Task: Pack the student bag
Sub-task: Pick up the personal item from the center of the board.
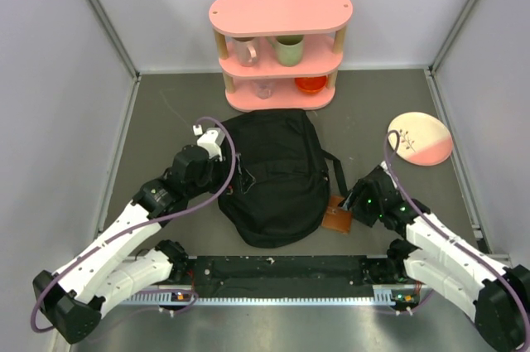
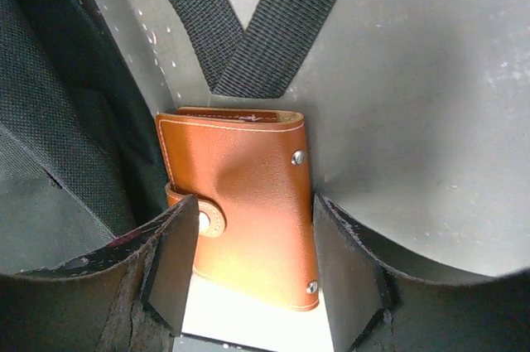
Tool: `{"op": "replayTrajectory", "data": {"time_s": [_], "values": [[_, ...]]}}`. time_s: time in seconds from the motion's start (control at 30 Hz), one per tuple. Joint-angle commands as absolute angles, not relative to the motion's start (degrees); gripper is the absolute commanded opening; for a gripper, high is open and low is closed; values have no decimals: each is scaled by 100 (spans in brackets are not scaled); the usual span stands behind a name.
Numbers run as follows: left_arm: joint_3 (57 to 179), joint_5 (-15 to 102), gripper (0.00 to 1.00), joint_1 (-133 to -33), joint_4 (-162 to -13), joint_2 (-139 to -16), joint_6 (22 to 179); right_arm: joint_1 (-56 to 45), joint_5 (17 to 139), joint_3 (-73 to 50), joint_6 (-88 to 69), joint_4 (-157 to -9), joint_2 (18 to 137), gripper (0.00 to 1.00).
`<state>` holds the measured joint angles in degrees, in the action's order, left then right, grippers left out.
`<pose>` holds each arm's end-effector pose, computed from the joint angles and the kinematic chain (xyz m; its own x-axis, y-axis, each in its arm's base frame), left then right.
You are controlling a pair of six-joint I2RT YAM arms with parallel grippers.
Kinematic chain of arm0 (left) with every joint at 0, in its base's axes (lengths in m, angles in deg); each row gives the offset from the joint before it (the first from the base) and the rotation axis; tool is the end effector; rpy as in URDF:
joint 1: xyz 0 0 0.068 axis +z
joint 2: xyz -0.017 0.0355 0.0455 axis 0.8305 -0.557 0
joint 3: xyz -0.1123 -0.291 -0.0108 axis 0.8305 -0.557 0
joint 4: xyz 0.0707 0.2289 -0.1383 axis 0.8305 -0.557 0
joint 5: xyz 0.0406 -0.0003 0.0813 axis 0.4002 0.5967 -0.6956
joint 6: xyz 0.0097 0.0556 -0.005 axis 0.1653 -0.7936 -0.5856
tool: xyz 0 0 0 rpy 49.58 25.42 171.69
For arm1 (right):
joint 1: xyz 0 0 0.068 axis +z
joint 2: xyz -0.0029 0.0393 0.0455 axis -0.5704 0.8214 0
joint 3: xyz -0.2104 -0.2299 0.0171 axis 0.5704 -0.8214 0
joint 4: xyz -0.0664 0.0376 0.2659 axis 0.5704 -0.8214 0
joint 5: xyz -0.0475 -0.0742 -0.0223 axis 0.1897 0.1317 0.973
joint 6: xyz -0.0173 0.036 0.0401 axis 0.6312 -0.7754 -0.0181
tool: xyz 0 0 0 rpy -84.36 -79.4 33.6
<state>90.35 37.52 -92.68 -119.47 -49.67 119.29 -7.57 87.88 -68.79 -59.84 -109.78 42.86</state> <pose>0.1392 -0.1050 0.3215 -0.6896 -0.1179 -0.7145 0.3142 0.8402 -0.4419 0.1196 0.0597 0.1727 -0.7605 0.5520 -0.3418 0.3731 0.8024 0.4657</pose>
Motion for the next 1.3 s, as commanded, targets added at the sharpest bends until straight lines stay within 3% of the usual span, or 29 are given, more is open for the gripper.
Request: {"op": "replayTrajectory", "data": {"time_s": [0.0, 0.27, 0.53, 0.93, 1.27], "values": [[8910, 3901, 99, -9280, -11621, -4870, 12056, -814, 8647, -7121, -5963, -10780, 4538, 56], [8866, 3848, 99, -9280, -11630, -4844, 12100, -806, 8902, -7174, -6209, -10771, 4889, 37], [8866, 3892, 99, -9280, -11612, -4949, 12170, -814, 8964, -7059, -5972, -10798, 4671, 0], [8937, 4112, 99, -9280, -11375, -5081, 12135, -814, 9271, -6840, -5840, -11377, 3713, 0], [8937, 4252, 99, -9280, -11120, -5239, 12170, -806, 9895, -5831, -5787, -12441, 2763, 0]]}}
